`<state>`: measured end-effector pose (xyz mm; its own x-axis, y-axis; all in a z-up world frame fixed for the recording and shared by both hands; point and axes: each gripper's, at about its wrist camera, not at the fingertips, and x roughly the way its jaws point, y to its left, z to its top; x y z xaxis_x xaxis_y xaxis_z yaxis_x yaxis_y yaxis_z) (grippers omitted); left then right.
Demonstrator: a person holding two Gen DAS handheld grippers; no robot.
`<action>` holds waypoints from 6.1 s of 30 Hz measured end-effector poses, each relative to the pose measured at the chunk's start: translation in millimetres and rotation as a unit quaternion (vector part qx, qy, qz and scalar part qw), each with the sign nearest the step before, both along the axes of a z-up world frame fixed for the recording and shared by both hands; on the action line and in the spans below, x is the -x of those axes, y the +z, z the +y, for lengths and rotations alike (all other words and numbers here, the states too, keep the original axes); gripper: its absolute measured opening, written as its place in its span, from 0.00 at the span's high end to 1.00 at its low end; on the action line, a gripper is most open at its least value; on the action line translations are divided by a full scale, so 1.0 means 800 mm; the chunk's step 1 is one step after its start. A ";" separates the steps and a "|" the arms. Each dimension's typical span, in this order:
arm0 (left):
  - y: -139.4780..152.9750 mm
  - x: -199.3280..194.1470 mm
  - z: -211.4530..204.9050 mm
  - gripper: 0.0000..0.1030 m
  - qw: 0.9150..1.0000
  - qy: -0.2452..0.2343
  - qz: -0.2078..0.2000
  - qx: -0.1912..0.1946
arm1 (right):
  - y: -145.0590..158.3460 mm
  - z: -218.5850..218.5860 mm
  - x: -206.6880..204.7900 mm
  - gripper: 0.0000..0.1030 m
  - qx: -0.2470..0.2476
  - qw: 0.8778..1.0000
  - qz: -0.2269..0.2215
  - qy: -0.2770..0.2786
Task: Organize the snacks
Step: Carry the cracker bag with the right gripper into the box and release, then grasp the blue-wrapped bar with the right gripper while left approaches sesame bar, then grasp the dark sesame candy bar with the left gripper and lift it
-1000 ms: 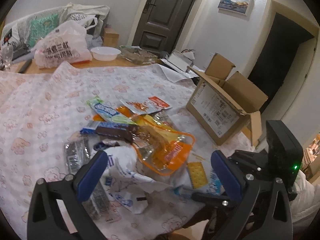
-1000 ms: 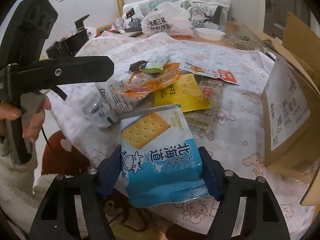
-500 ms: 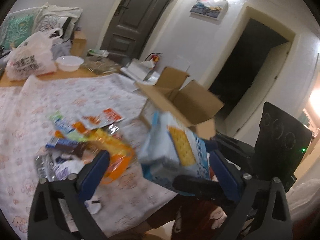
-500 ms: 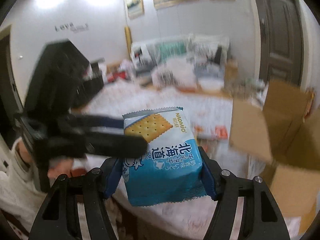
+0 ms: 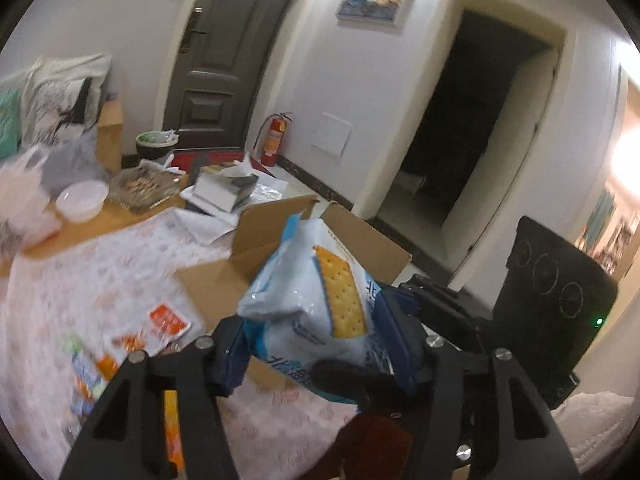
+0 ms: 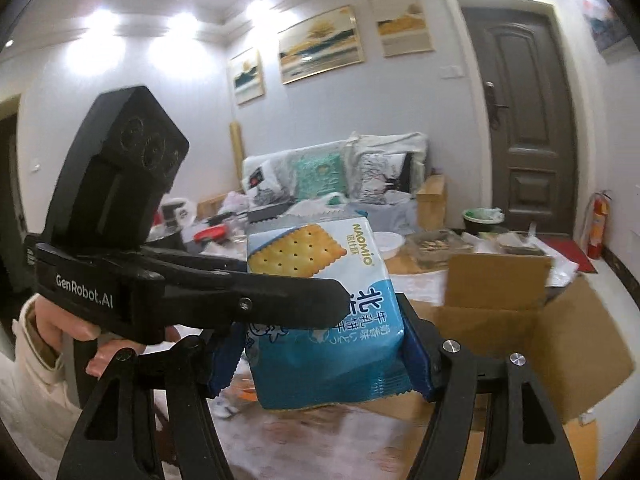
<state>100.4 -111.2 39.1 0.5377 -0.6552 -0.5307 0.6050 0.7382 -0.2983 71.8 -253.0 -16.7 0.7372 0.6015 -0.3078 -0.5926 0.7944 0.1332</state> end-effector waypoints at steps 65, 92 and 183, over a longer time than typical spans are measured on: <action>-0.114 -0.001 0.231 0.22 0.985 0.156 0.057 -0.046 | -0.069 0.221 -0.057 0.22 0.163 0.971 0.159 0.072; -0.227 -0.066 0.294 0.22 0.971 0.178 0.162 -0.010 | -0.145 0.280 -0.124 0.80 0.205 0.956 0.184 0.099; -0.224 -0.020 0.289 0.64 0.955 0.245 0.088 -0.142 | -0.118 0.251 -0.113 0.84 0.258 0.958 0.128 0.009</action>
<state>116.6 120.3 -140.4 0.6288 -0.1648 -0.7599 0.1254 0.9860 -0.1101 162.0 -52.2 -111.4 0.5886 0.3330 -0.7366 -0.6070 0.7839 -0.1307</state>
